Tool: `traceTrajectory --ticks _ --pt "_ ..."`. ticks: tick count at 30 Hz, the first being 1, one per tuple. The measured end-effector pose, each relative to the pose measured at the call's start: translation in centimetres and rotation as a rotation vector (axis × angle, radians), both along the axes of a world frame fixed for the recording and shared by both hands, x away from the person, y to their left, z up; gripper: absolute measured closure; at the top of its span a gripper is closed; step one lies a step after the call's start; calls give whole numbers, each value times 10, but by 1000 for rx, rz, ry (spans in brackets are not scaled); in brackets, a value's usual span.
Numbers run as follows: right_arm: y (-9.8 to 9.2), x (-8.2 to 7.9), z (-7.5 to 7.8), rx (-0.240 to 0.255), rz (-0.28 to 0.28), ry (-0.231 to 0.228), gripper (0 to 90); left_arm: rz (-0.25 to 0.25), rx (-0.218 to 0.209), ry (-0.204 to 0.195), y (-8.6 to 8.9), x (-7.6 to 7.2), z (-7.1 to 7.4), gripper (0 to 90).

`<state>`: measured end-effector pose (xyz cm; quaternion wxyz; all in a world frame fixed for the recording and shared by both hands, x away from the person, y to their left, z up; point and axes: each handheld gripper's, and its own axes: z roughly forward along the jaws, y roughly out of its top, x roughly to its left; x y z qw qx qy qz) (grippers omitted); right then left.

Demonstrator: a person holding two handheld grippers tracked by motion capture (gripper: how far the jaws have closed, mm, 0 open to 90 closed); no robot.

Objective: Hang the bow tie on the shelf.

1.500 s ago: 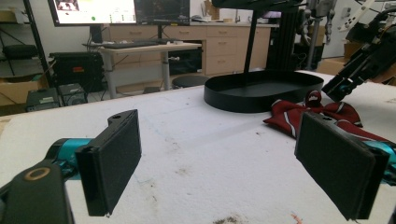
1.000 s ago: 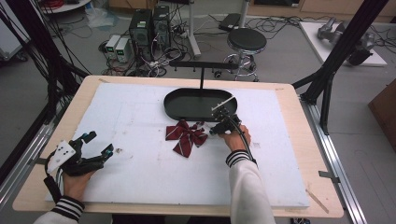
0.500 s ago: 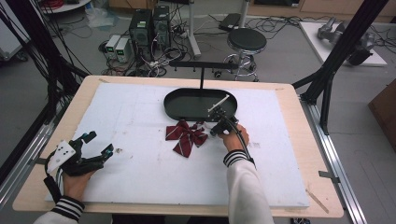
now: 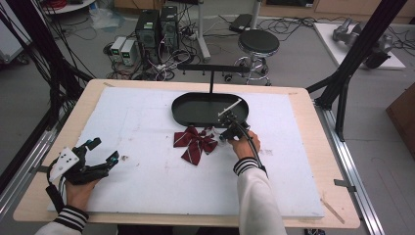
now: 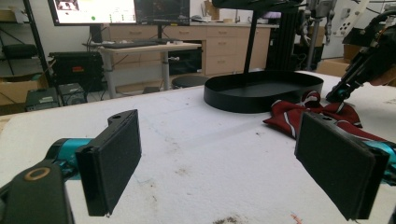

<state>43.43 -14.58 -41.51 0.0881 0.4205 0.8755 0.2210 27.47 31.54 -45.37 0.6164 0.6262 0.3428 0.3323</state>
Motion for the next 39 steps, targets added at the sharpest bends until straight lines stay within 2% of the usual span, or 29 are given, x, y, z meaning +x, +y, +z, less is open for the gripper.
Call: traceTrajectory --ticks 8,10,12,16,17,18,20,27,30,32,34,39 --pt "-4 -1 7 57 1 -48 873 -1 1 0 0 0 0 149" --pt "-6 -1 9 84 1 -69 874 0 1 1 0 0 0 149" --pt "-7 -4 15 136 -6 -90 873 0 1 1 0 0 0 150" --pt "-8 -7 22 196 -3 -133 874 1 1 1 0 0 0 149" --pt "-8 -7 22 196 -3 -133 874 1 1 2 0 0 0 149" --pt "-9 -8 25 230 -7 -160 873 0 1 1 0 0 0 149" --pt "-11 -9 29 261 -12 -184 874 1 -1 2 0 0 0 149" --pt "-17 -15 45 419 -31 -279 874 1 1 5 0 0 0 149" --pt "-22 -16 54 454 -47 -329 874 1 -1 4 0 0 0 149" --pt "-23 -16 56 465 -54 -333 874 1 -1 5 0 0 0 149" --pt "-27 -17 67 494 -75 -368 875 2 -1 5 0 0 0 149" --pt "-29 -16 79 538 -92 -409 875 2 -1 5 0 0 0 149"
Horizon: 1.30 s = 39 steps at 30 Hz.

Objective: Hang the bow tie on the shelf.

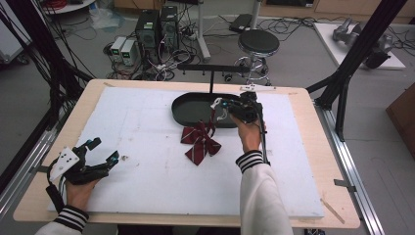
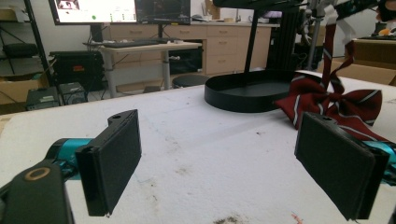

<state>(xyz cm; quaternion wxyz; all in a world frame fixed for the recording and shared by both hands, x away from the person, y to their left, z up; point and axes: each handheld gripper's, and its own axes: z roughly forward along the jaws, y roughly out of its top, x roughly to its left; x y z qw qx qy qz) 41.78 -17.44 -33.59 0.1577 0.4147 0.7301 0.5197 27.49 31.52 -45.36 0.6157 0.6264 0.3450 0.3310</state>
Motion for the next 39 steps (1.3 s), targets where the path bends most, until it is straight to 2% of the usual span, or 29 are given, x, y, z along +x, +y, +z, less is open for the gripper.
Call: traceTrajectory --ticks 1,3,5,8,10,17,23,28,32,35,36,37,38,39 --pt "0 1 5 21 -7 5 875 0 1 0 0 0 0 149" --pt "0 2 8 21 -11 0 875 0 0 -1 0 0 0 149" --pt "-1 4 16 43 -22 -21 875 0 1 -1 0 0 0 150" --pt "-1 5 22 50 -34 -41 875 0 2 -1 0 0 0 149" --pt "-1 8 31 41 -48 -52 875 -1 1 -1 0 0 0 150" --pt "-4 16 48 73 -69 -86 875 0 -3 3 1 1 0 150" --pt "-4 23 55 60 -79 -107 875 1 -6 5 1 1 0 149" --pt "0 32 62 44 -92 -154 875 1 -9 6 1 1 0 150" --pt "1 38 62 33 -100 -152 875 1 -8 7 1 1 0 149" --pt "2 41 64 7 -111 -162 875 0 -8 7 1 1 0 150" --pt "3 45 68 -18 -114 -164 875 1 -6 8 1 1 0 149" --pt "3 45 68 -18 -114 -164 875 -1 -9 7 1 1 0 149" --pt "3 46 69 -26 -123 -185 875 0 -8 10 1 1 0 150" --pt "2 49 73 -15 -137 -193 875 -2 -9 11 1 1 0 149"
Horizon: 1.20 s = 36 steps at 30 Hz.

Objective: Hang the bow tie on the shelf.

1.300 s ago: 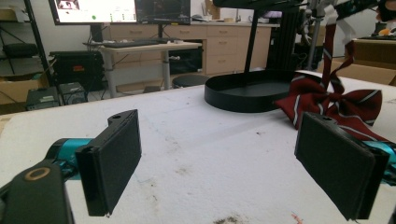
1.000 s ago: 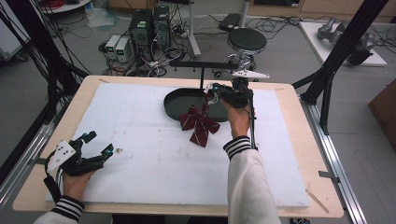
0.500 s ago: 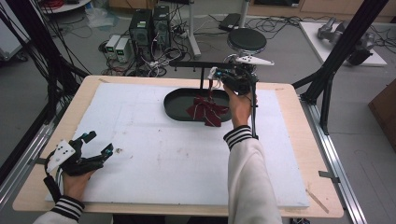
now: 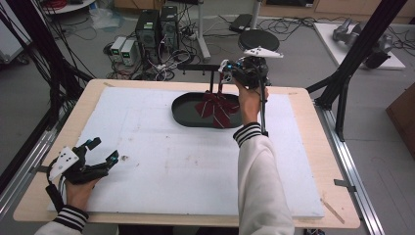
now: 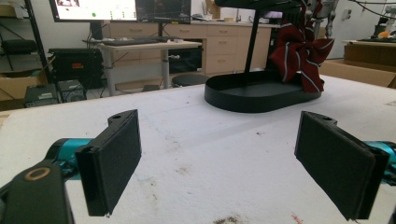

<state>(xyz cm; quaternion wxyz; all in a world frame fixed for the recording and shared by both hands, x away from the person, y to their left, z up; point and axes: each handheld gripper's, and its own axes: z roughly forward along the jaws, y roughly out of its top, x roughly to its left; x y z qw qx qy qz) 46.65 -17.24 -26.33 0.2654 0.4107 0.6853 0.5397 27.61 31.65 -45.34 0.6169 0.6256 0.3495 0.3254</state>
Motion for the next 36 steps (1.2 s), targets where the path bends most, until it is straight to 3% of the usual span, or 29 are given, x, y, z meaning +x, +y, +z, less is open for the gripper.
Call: traceTrajectory --ticks 6,10,21,28,30,36 --pt "-5 10 0 23 -12 25 874 2 -2 1 0 0 0 149" --pt "1 14 8 10 -2 -9 875 2 -3 2 0 0 0 149" --pt "7 26 3 0 -11 1 874 1 -12 -1 1 0 0 149" --pt "9 34 -7 -34 -28 22 873 -2 -11 0 1 0 0 149" --pt "9 37 -10 -80 -46 18 873 -1 -13 -2 1 0 0 149" --pt "5 41 -15 -124 -69 31 871 0 -12 -1 1 0 0 149"
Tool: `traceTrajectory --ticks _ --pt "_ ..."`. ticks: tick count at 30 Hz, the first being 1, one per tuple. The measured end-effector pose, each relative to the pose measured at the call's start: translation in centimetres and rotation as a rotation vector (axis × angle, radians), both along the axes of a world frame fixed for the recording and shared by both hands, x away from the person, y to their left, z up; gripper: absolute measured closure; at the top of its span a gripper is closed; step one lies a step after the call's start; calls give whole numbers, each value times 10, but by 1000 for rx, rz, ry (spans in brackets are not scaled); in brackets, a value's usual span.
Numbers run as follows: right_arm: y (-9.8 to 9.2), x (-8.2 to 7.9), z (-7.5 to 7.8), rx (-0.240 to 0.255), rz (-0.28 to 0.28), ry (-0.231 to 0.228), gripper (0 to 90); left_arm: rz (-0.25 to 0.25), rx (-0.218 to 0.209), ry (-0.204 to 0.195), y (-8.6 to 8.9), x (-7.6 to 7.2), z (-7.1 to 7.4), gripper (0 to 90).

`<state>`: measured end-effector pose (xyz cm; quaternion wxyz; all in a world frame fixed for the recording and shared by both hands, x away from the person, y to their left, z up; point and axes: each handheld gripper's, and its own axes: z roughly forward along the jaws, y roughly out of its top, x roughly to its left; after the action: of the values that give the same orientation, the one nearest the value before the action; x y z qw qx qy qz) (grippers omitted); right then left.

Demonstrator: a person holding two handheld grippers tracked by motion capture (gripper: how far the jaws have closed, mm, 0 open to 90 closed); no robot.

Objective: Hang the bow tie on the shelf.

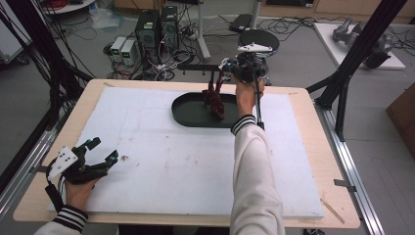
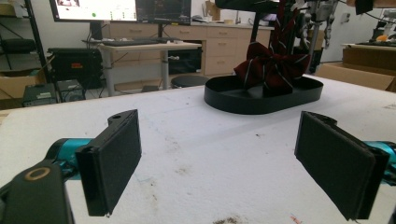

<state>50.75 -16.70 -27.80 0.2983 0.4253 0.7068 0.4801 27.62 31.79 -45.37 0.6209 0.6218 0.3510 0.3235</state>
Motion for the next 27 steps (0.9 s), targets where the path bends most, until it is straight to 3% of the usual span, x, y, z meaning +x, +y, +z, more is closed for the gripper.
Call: traceTrajectory --ticks 3,16,21,24,27 --pt "0 2 -3 -32 -14 -1 869 0 2 1 0 0 0 149" --pt "3 10 -12 -77 -25 22 832 -2 -1 1 0 0 0 149" --pt "4 10 -13 -90 -8 30 735 -1 0 -1 -1 0 0 149" --pt "4 9 -11 -106 -29 34 610 -3 0 0 0 0 0 149" --pt "4 8 -10 -104 -39 34 562 -1 1 -1 0 0 0 149"
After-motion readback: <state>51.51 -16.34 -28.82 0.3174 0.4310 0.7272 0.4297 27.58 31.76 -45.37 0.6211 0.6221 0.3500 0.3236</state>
